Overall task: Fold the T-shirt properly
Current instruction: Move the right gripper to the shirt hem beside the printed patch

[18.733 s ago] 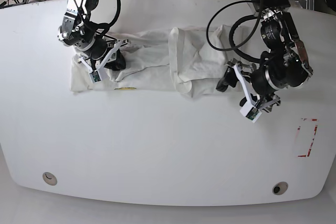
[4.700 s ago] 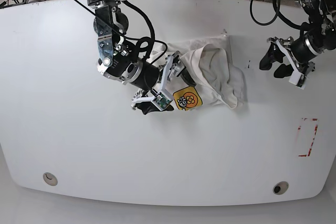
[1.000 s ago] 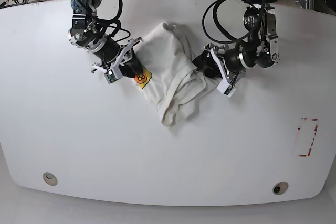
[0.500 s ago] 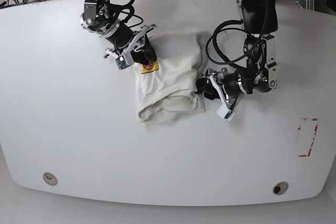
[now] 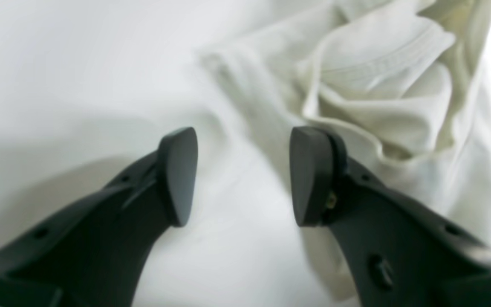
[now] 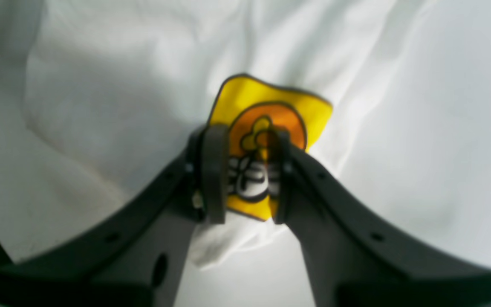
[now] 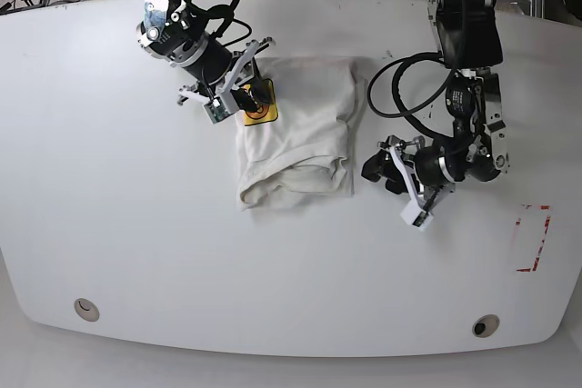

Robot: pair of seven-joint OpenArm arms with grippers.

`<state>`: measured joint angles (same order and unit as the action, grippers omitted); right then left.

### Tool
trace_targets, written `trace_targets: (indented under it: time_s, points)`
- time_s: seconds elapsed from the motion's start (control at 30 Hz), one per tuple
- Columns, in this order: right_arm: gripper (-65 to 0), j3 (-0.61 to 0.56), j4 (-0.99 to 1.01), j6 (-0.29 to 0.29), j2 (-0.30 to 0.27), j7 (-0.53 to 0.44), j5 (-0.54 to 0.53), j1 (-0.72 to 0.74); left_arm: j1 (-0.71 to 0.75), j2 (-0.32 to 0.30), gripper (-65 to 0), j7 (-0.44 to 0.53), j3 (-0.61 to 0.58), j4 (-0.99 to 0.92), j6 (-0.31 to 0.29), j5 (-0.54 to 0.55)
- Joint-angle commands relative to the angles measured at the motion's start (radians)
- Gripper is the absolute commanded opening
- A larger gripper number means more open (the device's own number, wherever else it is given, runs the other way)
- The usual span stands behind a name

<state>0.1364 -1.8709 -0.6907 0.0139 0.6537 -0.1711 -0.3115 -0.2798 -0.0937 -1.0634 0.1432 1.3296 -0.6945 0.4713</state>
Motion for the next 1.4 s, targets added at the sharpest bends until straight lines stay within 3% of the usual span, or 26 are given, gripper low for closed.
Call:
trace_targets:
  time_s: [0.0,0.1,0.3,0.5,0.87,1.23,1.37]
  points:
    - [-49.6,0.001,-0.080,-0.007,-0.001,-0.001,-0.023,0.018,-0.026,-0.018,-32.5,0.007,-0.001,0.092,-0.004,0.028]
    - [-47.1,0.001,-0.115,-0.007,-0.001,0.033,-0.026,0.054,0.003,-0.039,-32.2,-0.004,-0.001,0.156,-0.004,0.028]
    - [-27.6,0.001,-0.112,-0.007,0.001,0.094,-0.020,0.154,0.089,-0.064,-31.9,-0.007,0.000,0.317,-0.004,0.028]
    - [-16.5,0.001,-0.031,-0.007,0.001,0.094,-0.018,0.242,0.196,-0.056,-31.9,-0.005,0.002,0.446,-0.004,0.028]
    - [-16.2,0.036,0.212,-0.007,-0.019,0.082,-0.023,0.410,0.339,-0.019,-31.8,-0.004,-0.004,0.551,-0.004,0.033]
    - [-16.3,0.059,0.434,-0.007,-0.039,-0.007,-0.018,0.513,0.436,-0.025,-31.8,-0.004,-0.001,0.552,-0.004,0.128]
    - [-22.7,0.056,0.485,-0.007,-0.050,-0.036,-0.028,0.524,0.445,-0.025,-31.8,-0.002,-0.001,0.549,-0.004,0.128]
